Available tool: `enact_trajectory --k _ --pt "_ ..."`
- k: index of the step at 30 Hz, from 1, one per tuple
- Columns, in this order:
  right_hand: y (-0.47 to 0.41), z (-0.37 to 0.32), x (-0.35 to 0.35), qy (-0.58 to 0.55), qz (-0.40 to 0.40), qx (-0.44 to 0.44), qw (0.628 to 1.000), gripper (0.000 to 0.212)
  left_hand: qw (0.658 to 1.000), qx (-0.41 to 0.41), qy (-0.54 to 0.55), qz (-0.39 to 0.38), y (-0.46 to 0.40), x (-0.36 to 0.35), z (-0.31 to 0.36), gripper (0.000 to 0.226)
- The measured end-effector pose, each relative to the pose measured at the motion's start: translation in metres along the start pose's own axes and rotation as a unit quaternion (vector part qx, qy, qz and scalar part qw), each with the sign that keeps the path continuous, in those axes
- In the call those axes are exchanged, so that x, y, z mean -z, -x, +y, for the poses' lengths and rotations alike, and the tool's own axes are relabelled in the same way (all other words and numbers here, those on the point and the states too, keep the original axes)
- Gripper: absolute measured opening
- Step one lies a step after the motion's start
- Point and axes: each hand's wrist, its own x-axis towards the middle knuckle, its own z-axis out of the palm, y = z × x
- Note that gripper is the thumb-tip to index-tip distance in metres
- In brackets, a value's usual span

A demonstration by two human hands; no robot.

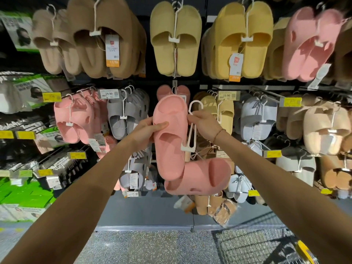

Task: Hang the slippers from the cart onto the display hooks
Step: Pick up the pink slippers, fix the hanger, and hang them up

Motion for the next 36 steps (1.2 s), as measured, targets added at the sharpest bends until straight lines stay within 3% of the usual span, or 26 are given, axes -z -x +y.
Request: enact_trajectory --k 5,9,12,14,16,19,22,24,27,29,33,36 --pt "0.017 0.000 0.003 0.041 0.067 0.102 0.992 0.044 0.999 0.023 -0.038 -0.031 0.006 -0.009 0.007 0.025" --pt "0.019 0.003 0.005 0.100 0.076 0.153 0.980 0.042 0.993 0.056 -0.062 -0.078 0.008 -0.010 0.011 0.030" --pt "0.018 0.004 0.009 0.102 0.069 0.143 0.982 0.042 0.980 0.086 -0.124 -0.128 0.004 -0.006 0.017 0.064" --pt "0.016 0.001 0.015 0.088 0.060 0.129 0.986 0.040 0.974 -0.004 -0.218 -0.065 0.000 -0.010 0.021 0.096" --pt "0.013 -0.008 0.022 0.076 0.047 0.132 0.987 0.035 0.930 -0.178 -0.318 0.040 0.000 -0.020 0.026 0.109" --pt "0.006 -0.020 0.030 0.100 0.025 0.147 0.984 0.034 0.842 -0.346 -0.392 0.132 -0.003 -0.040 0.033 0.080" --pt "-0.001 -0.020 0.029 0.099 0.011 0.137 0.986 0.031 0.776 -0.387 -0.457 0.198 -0.013 -0.056 0.047 0.039" --pt "-0.005 -0.016 0.023 0.080 0.021 0.127 0.988 0.025 0.751 -0.388 -0.503 0.183 -0.020 -0.064 0.059 0.031" --pt "-0.007 -0.015 0.017 0.034 0.045 0.119 0.991 0.020 0.778 -0.380 -0.482 0.138 -0.029 -0.069 0.073 0.034" --pt "-0.006 -0.016 0.016 0.020 0.042 0.115 0.992 0.031 0.798 -0.357 -0.468 0.127 -0.033 -0.069 0.079 0.032" --pt "0.001 -0.023 0.019 0.011 0.043 0.099 0.994 0.037 0.797 -0.326 -0.494 0.121 -0.036 -0.069 0.088 0.034" --pt "0.037 -0.007 0.022 -0.107 0.110 -0.010 0.988 0.039 0.796 -0.305 -0.507 0.129 -0.040 -0.063 0.093 0.038"
